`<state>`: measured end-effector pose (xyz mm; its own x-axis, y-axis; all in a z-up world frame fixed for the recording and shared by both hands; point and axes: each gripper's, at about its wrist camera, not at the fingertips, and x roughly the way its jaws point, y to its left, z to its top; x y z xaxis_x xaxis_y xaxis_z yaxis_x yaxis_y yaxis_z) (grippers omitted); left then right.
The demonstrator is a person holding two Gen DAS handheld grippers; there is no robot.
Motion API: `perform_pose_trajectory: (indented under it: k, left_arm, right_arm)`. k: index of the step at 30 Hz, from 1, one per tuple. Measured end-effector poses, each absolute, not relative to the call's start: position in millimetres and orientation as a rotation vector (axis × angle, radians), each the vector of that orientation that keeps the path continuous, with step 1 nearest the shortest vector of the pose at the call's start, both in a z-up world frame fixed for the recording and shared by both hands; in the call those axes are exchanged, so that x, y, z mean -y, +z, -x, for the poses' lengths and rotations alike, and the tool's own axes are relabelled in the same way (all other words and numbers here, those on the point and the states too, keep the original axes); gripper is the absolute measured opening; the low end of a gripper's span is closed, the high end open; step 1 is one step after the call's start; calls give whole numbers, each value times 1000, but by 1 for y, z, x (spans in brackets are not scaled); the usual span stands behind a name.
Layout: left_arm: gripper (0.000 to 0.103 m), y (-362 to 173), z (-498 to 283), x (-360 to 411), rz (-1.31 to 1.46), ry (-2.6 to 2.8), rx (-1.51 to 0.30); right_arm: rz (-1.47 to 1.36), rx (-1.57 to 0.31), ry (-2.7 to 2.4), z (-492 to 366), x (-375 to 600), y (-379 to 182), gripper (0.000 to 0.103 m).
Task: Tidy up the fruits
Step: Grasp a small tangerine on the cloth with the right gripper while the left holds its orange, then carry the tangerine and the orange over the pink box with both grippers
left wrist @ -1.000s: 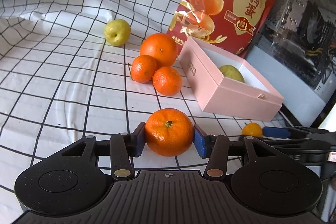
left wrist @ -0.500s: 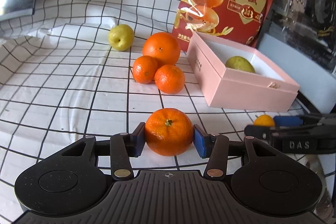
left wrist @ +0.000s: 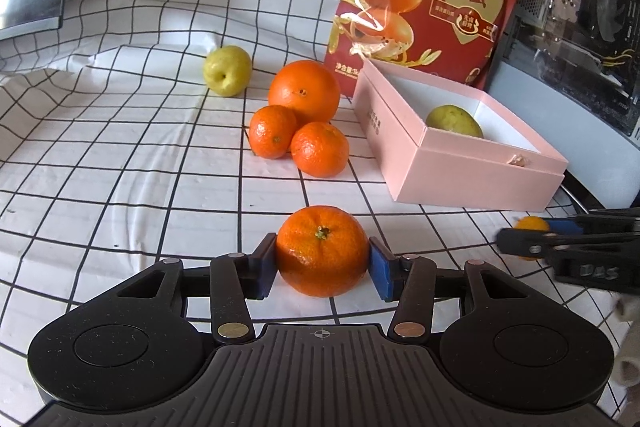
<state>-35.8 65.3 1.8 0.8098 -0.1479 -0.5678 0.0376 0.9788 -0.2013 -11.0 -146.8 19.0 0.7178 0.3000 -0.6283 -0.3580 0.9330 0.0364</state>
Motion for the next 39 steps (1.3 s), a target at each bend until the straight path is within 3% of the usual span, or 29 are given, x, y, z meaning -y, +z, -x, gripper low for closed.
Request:
perform_pose_trajectory:
  k: [10, 18, 24, 32, 39]
  left_arm:
    - [52, 31, 11, -49, 238, -256, -616]
    - [52, 120, -61, -17, 219, -343, -524]
    - [52, 129, -129, 0, 185, -300, -522]
    - [52, 68, -167, 13, 153, -288, -744]
    - [52, 75, -149, -8, 235, -306, -667]
  right_arm:
    - [2, -675, 297, 13, 197, 51, 32]
    - [-30, -530, 239, -19, 207, 157, 32]
    - [-15, -441, 153, -61, 205, 210, 32]
    - [-35, -549, 77, -114, 200, 178, 32]
    - [-39, -633, 71, -117, 196, 142, 32]
